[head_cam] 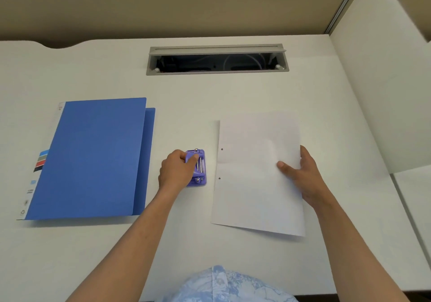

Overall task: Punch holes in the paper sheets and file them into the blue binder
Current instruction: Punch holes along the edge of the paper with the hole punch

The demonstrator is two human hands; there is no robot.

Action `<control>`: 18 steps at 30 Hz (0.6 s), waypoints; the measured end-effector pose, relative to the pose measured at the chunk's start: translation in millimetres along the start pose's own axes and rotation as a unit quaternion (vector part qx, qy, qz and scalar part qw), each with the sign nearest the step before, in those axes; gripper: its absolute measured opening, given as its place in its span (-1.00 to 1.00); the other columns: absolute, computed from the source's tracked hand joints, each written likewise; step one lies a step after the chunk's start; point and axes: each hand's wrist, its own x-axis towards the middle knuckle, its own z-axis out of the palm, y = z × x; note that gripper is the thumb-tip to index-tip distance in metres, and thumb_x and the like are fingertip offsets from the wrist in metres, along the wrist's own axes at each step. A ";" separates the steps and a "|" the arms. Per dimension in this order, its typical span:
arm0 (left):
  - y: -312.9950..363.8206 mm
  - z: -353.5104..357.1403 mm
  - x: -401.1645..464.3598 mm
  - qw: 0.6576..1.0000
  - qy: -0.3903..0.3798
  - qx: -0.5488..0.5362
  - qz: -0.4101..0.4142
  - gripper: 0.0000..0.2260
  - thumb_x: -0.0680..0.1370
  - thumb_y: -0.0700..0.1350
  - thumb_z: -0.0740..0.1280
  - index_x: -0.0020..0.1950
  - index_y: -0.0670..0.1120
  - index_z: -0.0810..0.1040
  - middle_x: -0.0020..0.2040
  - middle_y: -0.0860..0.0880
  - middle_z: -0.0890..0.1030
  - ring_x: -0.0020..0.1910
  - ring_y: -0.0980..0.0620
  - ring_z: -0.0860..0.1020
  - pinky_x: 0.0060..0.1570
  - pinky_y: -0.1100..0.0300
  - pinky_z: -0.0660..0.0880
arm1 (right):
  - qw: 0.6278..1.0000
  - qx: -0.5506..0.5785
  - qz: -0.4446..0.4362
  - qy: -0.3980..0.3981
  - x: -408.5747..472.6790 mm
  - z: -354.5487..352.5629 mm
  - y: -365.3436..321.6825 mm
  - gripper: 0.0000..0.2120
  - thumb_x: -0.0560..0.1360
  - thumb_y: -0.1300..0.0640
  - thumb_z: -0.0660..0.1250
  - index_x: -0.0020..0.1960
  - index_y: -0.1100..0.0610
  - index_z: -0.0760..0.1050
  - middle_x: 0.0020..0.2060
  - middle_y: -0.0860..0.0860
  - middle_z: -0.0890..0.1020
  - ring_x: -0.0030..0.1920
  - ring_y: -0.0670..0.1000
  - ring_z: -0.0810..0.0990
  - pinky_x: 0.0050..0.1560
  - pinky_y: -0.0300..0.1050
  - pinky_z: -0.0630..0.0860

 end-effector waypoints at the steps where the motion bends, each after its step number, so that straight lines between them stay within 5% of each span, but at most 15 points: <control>1: 0.6 -0.2 2.9 1.000 -0.009 -0.018 -0.005 -0.74 0.54 0.10 0.34 -0.11 -0.10 0.51 -0.17 -0.01 0.56 -0.20 -0.03 0.50 -0.33 0.18 0.35 | 1.000 0.014 -0.002 0.004 -2.4 -3.6 -2.3 -0.49 0.49 0.26 0.47 0.37 0.03 0.41 0.22 0.01 0.64 0.15 0.08 0.67 0.14 0.25 0.60; 6: 11.6 9.6 21.7 0.991 -0.066 -0.112 -0.007 -0.71 0.53 0.00 0.40 -0.32 -0.10 0.46 -0.37 0.00 0.46 -0.32 -0.04 0.37 -0.35 0.16 0.27 | 0.997 0.069 -0.017 0.016 -12.9 -14.8 -15.7 -0.52 0.50 0.30 0.42 0.37 0.05 0.41 0.23 0.05 0.64 0.19 0.15 0.65 0.17 0.26 0.57; 18: 101.7 50.3 88.5 0.987 -0.066 -0.138 0.055 -0.75 0.49 0.02 0.42 -0.23 -0.11 0.48 -0.30 -0.07 0.49 -0.31 -0.06 0.39 -0.27 0.15 0.34 | 0.991 0.124 -0.042 0.033 -16.6 -26.6 -33.7 -0.46 0.44 0.26 0.42 0.39 0.07 0.41 0.24 0.07 0.64 0.21 0.19 0.64 0.17 0.27 0.57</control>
